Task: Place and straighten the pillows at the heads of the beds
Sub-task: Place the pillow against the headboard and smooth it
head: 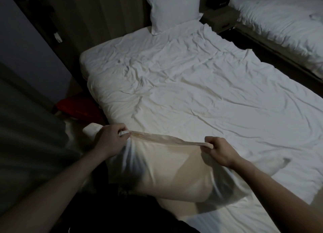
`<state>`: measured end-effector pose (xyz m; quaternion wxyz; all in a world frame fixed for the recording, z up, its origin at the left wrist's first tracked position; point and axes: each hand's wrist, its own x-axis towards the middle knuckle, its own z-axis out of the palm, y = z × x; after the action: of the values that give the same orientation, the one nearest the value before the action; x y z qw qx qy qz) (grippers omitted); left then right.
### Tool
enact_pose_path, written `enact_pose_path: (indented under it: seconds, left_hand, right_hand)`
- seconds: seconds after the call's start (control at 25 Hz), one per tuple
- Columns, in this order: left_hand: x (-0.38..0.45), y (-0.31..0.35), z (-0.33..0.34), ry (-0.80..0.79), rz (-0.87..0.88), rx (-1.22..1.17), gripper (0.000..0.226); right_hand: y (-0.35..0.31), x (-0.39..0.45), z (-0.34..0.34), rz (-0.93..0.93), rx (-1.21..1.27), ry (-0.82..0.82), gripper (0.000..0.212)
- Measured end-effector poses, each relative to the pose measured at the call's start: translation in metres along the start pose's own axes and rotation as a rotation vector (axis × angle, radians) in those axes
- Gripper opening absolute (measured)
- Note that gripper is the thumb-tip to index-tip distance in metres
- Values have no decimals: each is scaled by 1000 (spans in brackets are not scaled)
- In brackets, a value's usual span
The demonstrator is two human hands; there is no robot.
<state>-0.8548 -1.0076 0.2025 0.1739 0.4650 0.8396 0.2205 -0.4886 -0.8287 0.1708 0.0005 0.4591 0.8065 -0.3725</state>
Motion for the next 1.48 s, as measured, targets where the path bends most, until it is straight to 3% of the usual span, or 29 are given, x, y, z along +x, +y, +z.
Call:
enact_pose_path:
  seconds: [0.28, 0.68, 1.12, 1.48]
  left_hand:
    - [72, -70, -110, 114, 84, -12, 23]
    - [194, -140, -238, 284, 144, -9, 23]
    - [338, -176, -309, 314, 185, -5, 27]
    - [456, -226, -359, 300, 97, -71, 18]
  right_hand:
    - [-119, 80, 15, -142, 102, 111, 46]
    - [-266, 211, -1, -278, 152, 319, 46]
    - [-356, 387, -45, -349, 177, 379, 42]
    - [-426, 519, -52, -378, 147, 413, 43]
